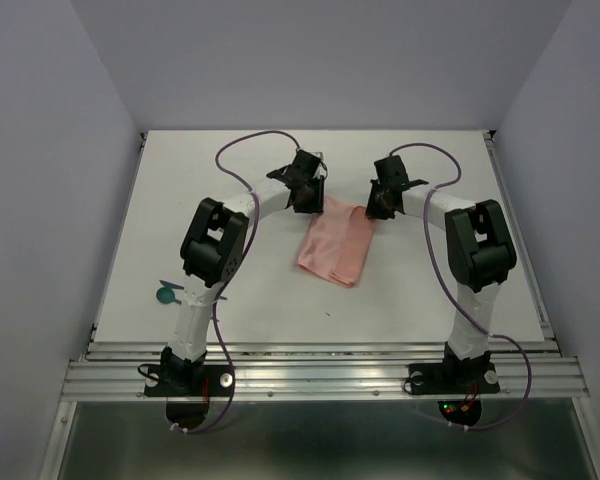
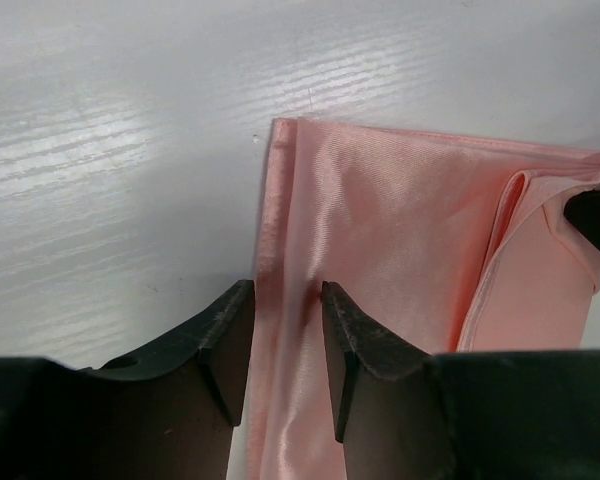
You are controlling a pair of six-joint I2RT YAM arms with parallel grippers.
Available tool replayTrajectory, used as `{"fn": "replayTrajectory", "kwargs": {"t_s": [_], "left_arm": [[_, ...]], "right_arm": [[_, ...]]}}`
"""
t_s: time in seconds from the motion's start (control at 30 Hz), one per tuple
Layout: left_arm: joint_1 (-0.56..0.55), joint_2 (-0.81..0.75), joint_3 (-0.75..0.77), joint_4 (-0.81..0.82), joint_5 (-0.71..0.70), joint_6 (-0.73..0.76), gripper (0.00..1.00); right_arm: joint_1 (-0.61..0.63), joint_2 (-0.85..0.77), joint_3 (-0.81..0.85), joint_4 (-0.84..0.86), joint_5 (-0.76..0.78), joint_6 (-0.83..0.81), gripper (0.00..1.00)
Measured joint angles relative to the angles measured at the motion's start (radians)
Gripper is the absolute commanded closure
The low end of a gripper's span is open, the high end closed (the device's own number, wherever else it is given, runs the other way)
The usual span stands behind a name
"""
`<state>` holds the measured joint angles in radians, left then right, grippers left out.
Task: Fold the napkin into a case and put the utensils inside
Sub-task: Pick up the 2/3-rectangle-folded napkin from the center of the board.
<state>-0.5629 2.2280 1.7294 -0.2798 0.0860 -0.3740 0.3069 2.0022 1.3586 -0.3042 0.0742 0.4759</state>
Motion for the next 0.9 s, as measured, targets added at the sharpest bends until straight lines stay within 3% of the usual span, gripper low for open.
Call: {"fn": "replayTrajectory", "kwargs": {"t_s": [0.47,0.53,0.7,0.9], "left_arm": [[0.000,0.021,0.007,0.006,0.034,-0.002,0.61],[-0.004,0.030,0.020,0.002,0.045,-0.001,0.67],[-0.019,0.063,0.063,-0.010,0.056,-0.005,1.00],[-0.025,0.064,0.082,-0.044,0.057,-0.005,1.00]], "right_arm": [[0.000,-0.008,-0.017,0.013,0.000,0.005,0.92],[0.000,-0.008,-0.017,0.013,0.000,0.008,0.92],[0.000,-0.010,-0.020,0.015,0.000,0.012,0.92],[0.000,-0.019,-0.033,0.019,0.000,0.018,0.92]]}}
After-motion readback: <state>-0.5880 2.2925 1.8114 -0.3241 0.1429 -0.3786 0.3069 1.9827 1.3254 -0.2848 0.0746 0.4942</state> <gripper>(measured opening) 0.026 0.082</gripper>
